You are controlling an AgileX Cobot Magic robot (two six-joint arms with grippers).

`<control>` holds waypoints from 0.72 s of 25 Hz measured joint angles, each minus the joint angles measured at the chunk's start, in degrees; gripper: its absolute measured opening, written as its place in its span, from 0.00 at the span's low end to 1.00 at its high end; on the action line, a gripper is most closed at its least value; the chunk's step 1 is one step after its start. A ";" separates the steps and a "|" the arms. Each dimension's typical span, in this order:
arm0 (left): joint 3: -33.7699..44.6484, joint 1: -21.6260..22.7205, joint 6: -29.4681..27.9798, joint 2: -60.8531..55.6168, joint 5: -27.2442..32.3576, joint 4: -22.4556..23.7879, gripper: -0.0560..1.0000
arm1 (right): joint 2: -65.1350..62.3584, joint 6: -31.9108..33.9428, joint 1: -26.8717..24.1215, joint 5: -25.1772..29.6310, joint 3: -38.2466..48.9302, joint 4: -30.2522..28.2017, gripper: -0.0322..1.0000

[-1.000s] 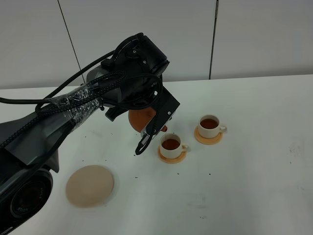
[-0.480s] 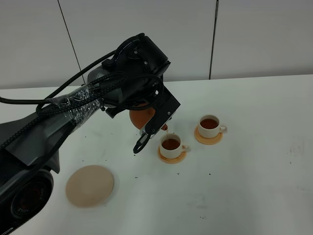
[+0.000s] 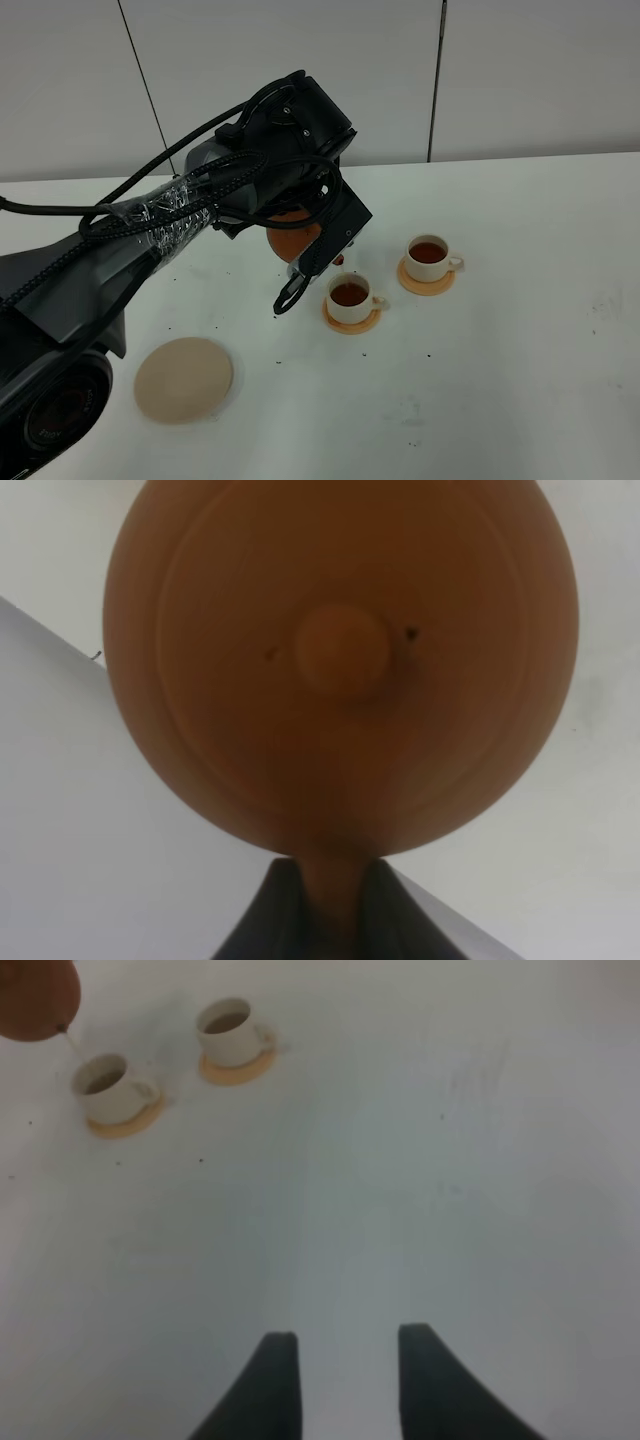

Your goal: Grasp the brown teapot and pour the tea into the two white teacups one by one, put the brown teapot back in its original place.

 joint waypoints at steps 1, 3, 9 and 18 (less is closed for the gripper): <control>0.00 0.00 0.00 0.00 0.15 0.00 0.21 | 0.00 0.00 0.00 0.00 0.00 0.00 0.26; 0.00 0.00 0.00 0.00 0.41 0.07 0.21 | 0.00 0.00 0.00 0.00 0.00 0.00 0.26; 0.00 -0.27 -0.01 0.00 0.66 1.87 0.21 | 0.00 0.00 0.00 0.38 0.00 -0.44 0.26; 0.00 -0.67 -0.18 0.00 0.66 2.63 0.21 | 0.00 0.00 0.00 0.38 0.00 -0.48 0.26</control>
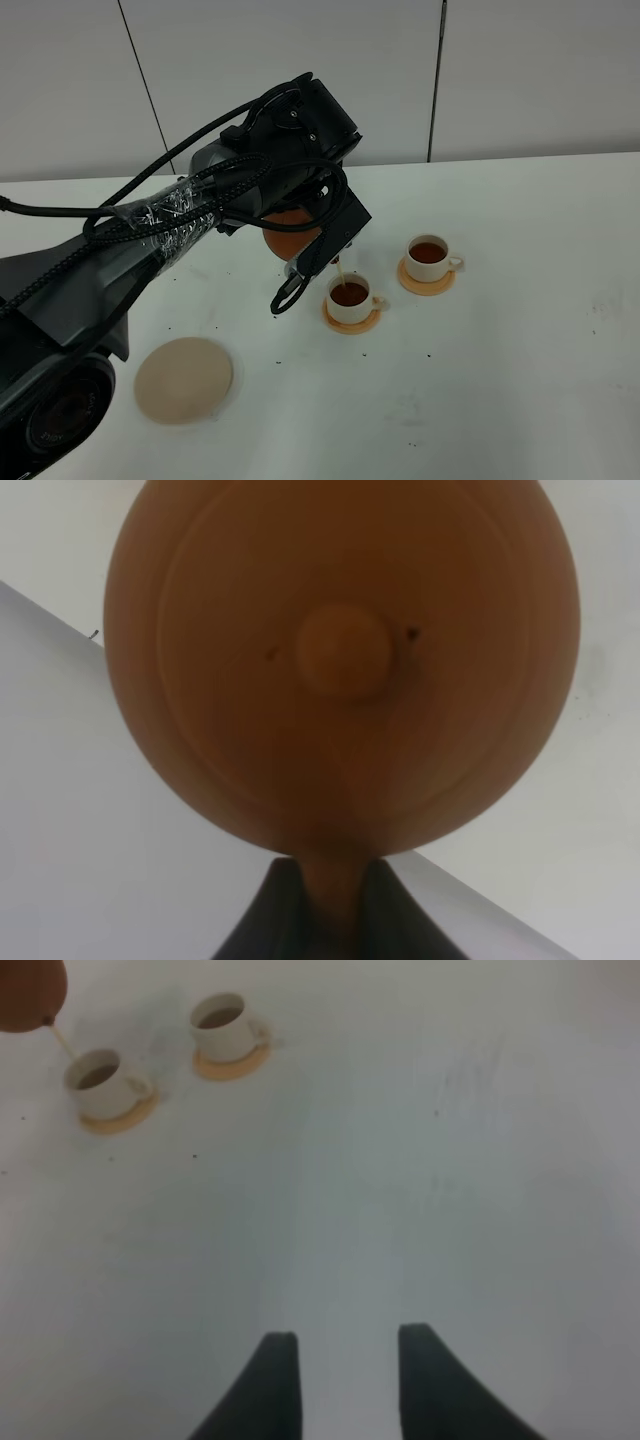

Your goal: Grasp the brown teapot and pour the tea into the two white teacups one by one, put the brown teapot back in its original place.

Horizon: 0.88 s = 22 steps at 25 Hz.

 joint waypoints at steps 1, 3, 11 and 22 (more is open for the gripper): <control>0.00 0.00 0.00 0.00 0.00 0.00 0.21 | 0.00 0.00 0.00 0.00 0.00 0.00 0.26; 0.00 0.00 -0.06 0.00 0.00 0.00 0.21 | 0.00 0.00 0.00 0.00 0.00 0.00 0.26; 0.00 0.00 -0.20 0.00 0.00 0.00 0.21 | 0.00 0.00 0.00 0.00 0.00 -0.20 0.26; 0.00 0.00 -0.54 0.00 0.00 -0.05 0.21 | 0.00 0.00 0.00 0.00 0.00 -0.38 0.26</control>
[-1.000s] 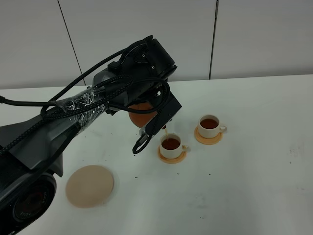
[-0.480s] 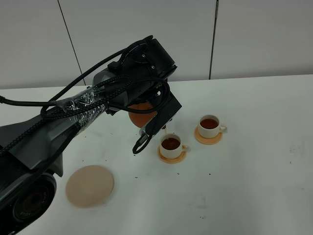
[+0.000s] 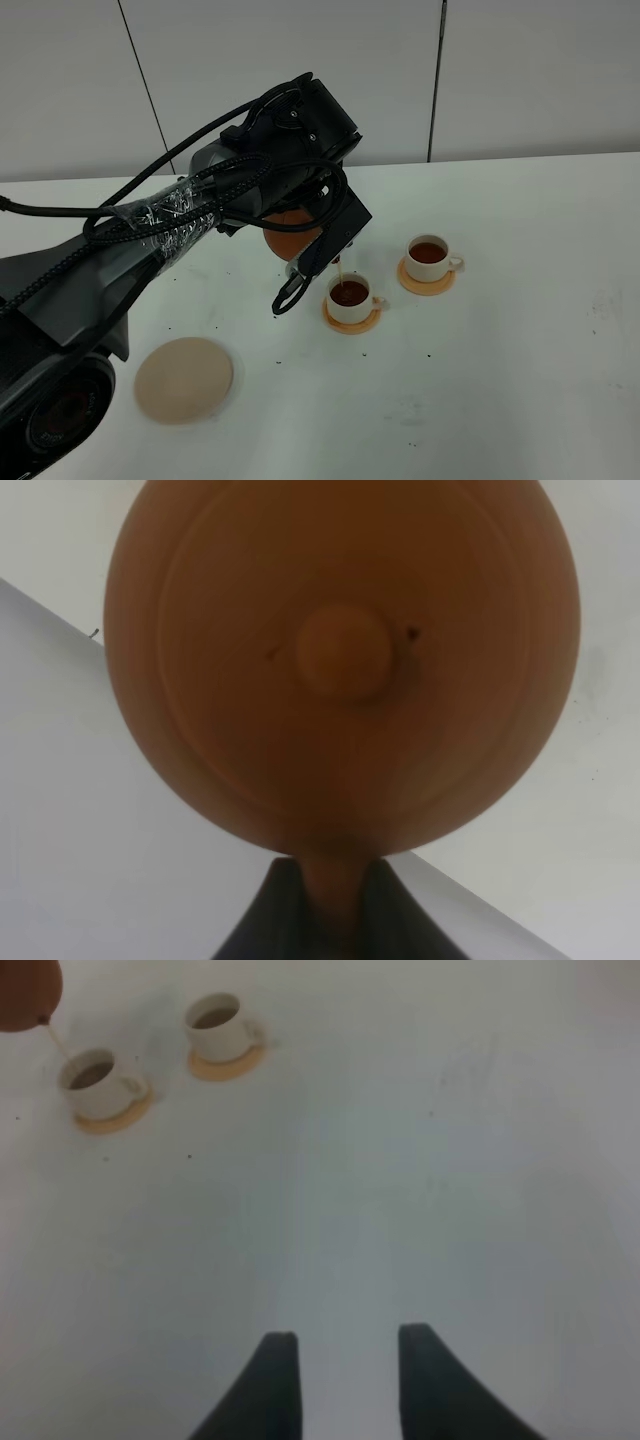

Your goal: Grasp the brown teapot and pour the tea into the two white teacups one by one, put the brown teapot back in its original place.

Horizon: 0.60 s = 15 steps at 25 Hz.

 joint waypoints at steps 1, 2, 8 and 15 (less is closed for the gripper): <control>0.00 0.00 -0.14 0.00 0.00 0.00 0.21 | 0.00 0.00 0.00 0.00 0.00 0.00 0.26; 0.00 0.00 -0.21 0.00 0.00 0.00 0.21 | 0.00 0.00 0.00 0.00 0.00 0.00 0.26; 0.00 0.00 -0.83 0.00 0.00 -0.94 0.21 | 0.00 0.00 0.00 0.00 0.00 -0.07 0.26; 0.00 0.00 -3.50 0.00 0.13 -1.56 0.21 | 0.00 0.00 0.00 0.00 0.00 -0.12 0.26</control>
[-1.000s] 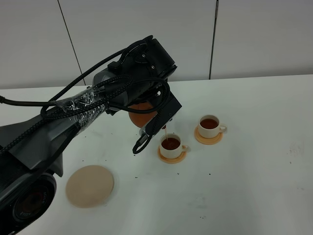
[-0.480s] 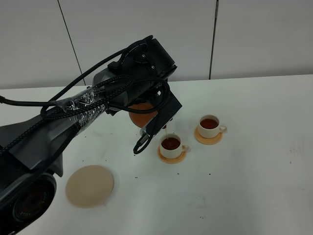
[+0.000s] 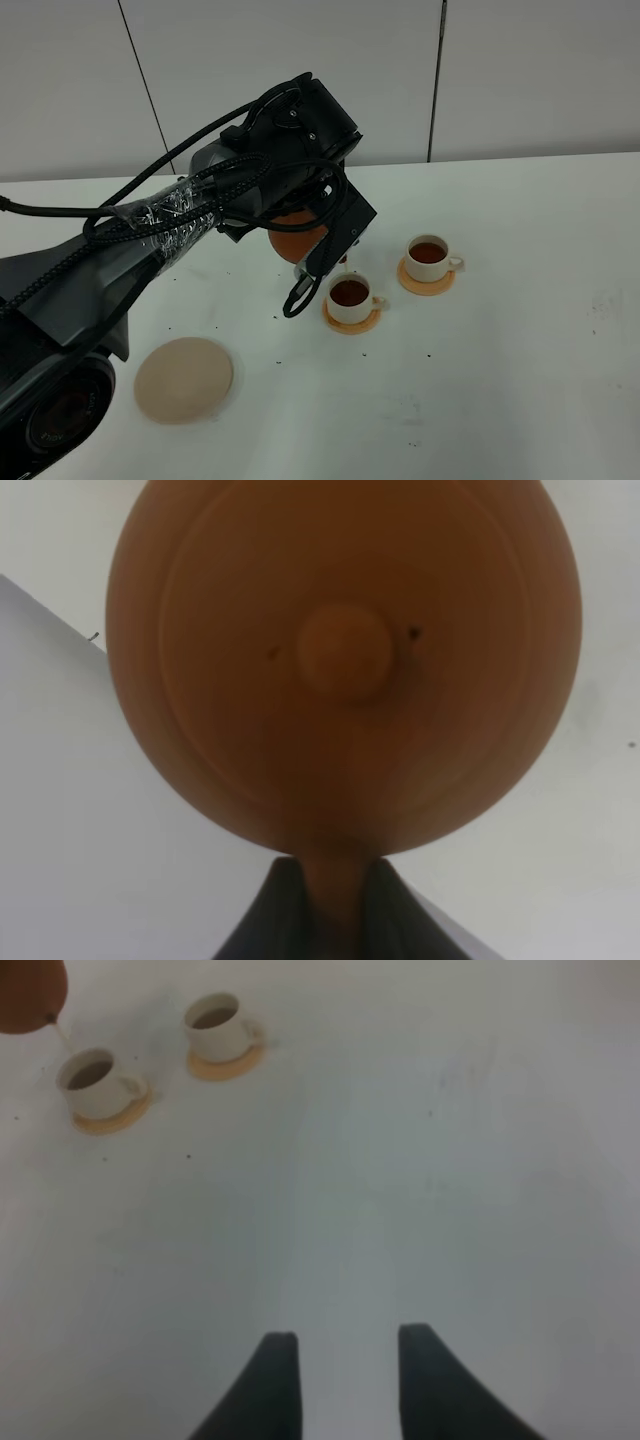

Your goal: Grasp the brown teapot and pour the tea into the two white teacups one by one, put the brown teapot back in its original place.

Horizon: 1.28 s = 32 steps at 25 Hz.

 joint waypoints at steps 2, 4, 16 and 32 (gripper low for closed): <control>0.00 0.00 -0.57 0.00 0.19 -0.85 0.21 | 0.00 0.00 0.00 0.00 0.00 0.00 0.26; 0.00 0.00 -1.03 0.00 0.57 -1.72 0.21 | 0.00 0.00 0.00 0.00 0.00 0.00 0.26; 0.00 0.26 -11.71 0.00 6.75 -3.94 0.21 | 0.00 0.00 0.00 0.00 0.00 0.00 0.26; -0.05 9.80 -19.44 -3.39 8.71 -25.19 0.21 | 0.00 0.00 0.00 0.00 0.00 0.90 0.26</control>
